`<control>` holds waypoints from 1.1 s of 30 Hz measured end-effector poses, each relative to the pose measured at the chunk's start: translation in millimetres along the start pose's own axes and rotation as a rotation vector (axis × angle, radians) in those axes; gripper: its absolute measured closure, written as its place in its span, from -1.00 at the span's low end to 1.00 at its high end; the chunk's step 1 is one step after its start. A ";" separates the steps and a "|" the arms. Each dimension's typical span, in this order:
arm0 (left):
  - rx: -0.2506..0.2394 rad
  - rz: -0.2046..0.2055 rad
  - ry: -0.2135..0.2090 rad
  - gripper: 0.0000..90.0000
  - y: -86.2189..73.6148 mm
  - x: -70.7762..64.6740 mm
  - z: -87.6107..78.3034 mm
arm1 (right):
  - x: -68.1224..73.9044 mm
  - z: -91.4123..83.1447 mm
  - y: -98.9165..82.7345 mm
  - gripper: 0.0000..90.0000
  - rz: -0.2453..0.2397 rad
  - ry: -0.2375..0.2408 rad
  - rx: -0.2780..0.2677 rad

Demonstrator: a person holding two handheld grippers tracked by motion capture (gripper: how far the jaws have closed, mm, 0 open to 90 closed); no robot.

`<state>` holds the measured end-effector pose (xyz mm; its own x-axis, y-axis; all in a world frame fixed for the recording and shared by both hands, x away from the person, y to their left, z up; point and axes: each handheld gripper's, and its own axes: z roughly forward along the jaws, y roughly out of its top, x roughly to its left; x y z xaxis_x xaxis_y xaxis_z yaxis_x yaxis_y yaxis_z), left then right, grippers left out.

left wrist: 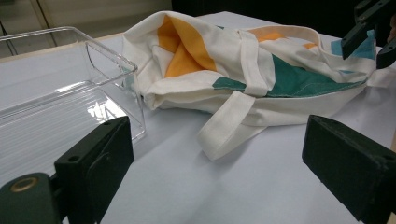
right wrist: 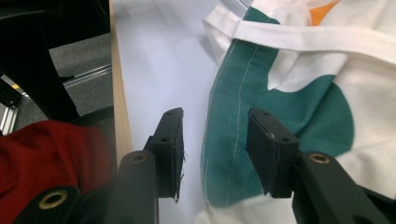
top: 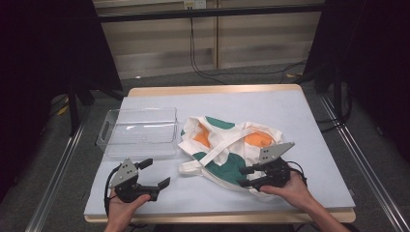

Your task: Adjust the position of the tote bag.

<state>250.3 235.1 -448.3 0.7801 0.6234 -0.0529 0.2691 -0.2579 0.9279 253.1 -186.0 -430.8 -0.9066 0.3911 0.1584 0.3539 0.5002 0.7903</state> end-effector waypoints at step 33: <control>-0.002 -0.025 -0.004 -0.83 -1.6 3.3 1.1 | -16.9 59.1 40.7 0.39 -0.068 0.041 0.241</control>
<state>253.0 236.7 -450.4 0.7755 0.6265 -0.0782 0.2880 -0.2408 0.9269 296.4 -126.6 -436.4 -0.9370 0.3211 0.1374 0.3318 0.6957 0.6371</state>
